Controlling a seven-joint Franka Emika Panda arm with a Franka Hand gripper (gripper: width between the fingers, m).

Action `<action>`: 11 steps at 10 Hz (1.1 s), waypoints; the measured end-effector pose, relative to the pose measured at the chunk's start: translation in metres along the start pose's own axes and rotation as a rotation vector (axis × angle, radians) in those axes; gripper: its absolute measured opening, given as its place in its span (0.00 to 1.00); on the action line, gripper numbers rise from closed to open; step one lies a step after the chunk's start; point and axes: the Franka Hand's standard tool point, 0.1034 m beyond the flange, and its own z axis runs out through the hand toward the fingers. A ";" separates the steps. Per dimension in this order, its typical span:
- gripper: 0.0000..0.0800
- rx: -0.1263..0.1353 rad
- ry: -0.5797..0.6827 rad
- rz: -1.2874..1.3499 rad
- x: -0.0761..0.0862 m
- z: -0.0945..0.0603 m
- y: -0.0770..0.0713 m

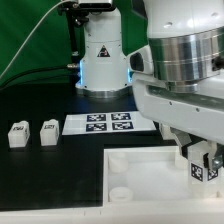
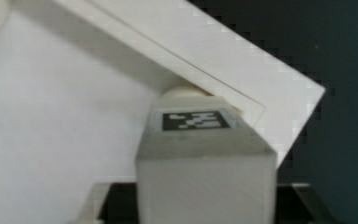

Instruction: Assemble one leg

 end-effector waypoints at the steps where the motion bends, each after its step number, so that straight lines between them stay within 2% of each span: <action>1: 0.36 0.012 -0.021 0.195 0.002 0.000 0.001; 2: 0.37 0.027 -0.043 0.288 0.003 0.000 0.002; 6: 0.37 0.021 -0.056 0.655 0.001 0.000 0.002; 9: 0.37 0.019 -0.055 0.677 0.001 0.000 0.002; 10: 0.61 0.020 -0.054 0.617 0.000 0.001 0.002; 11: 0.61 0.015 -0.048 0.522 -0.006 0.003 0.003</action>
Offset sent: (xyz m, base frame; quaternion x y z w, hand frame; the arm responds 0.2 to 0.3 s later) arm 0.0061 0.0052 0.0020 0.0184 0.0010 0.2204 0.9752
